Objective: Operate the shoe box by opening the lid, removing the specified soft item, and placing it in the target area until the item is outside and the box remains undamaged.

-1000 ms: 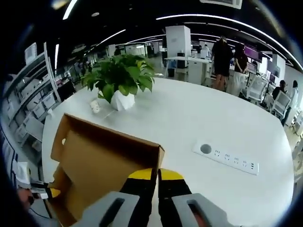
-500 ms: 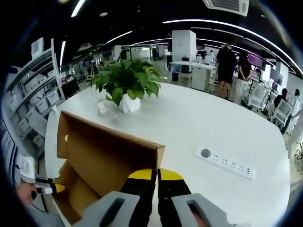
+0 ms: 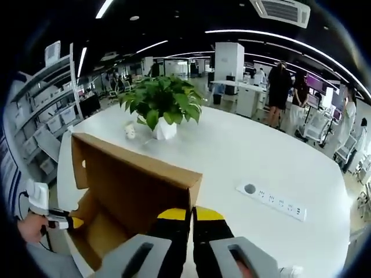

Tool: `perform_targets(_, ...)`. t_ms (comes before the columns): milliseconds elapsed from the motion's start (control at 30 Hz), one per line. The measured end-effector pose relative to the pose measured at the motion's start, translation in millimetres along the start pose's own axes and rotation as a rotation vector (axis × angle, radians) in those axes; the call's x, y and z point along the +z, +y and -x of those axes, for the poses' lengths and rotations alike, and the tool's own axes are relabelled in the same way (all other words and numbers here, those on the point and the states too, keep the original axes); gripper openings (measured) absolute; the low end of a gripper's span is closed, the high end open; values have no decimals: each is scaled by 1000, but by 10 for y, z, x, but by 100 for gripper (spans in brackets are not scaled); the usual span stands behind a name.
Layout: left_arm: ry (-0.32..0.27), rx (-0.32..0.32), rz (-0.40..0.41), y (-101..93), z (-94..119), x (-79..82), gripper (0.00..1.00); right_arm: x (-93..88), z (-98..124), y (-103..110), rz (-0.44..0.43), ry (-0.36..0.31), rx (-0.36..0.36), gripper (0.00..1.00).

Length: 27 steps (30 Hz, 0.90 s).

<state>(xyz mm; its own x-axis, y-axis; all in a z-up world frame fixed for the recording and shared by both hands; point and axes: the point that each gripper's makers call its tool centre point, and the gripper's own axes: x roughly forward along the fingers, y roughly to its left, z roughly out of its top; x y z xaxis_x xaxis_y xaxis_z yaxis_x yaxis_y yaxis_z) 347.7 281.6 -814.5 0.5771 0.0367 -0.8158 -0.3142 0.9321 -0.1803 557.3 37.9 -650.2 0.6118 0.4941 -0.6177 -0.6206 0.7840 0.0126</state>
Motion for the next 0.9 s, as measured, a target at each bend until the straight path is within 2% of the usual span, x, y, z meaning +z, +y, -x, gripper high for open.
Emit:
perform_targets(333, -3, 1, 8, -19, 48, -22, 5, -118, 385, 283, 10, -16, -11, 0)
perform_targets(900, -9, 1, 9, -21, 78, -33, 5, -219, 360, 210, 22, -19, -19, 0)
